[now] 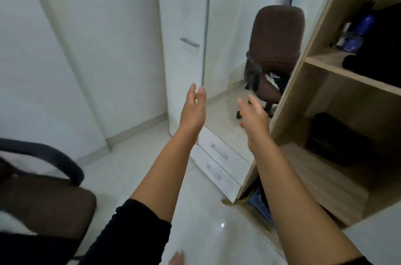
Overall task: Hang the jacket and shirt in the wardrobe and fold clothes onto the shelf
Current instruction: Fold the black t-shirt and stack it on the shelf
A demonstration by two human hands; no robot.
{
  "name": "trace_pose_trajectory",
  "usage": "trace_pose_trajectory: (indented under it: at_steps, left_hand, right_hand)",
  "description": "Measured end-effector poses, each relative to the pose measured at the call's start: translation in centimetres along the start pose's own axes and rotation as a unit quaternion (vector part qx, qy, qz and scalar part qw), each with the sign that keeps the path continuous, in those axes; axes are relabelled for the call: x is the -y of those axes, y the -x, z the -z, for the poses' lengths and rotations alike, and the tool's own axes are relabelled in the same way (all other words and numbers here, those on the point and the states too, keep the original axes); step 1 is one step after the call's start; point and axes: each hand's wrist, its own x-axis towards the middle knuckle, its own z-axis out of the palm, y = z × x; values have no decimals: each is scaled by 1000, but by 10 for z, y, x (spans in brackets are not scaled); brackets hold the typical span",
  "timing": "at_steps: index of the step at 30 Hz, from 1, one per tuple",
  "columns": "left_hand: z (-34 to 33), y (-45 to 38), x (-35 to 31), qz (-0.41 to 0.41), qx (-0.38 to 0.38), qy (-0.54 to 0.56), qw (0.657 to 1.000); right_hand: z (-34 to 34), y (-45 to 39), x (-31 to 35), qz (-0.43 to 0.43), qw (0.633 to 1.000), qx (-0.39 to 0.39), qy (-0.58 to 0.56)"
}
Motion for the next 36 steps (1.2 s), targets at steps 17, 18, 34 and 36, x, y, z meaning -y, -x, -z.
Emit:
trace_pose_trajectory:
  at_steps: [17,18,34,36]
  left_hand:
    - [341,128,39,51,-428,-25,902]
    - [360,136,42,57,-445,-11,894]
    - [581,175,134,151,-567,77,806]
    - [602,167,152,174,-574,78,796]
  right_hand:
    - [-302,175,-28,-5,915,399,56]
    - [-318,187,-30,-4,908,414,63]
    - [-526,273,-100,-28,828,530,181]
    - [-555,273,-119,-29,811,545,211]
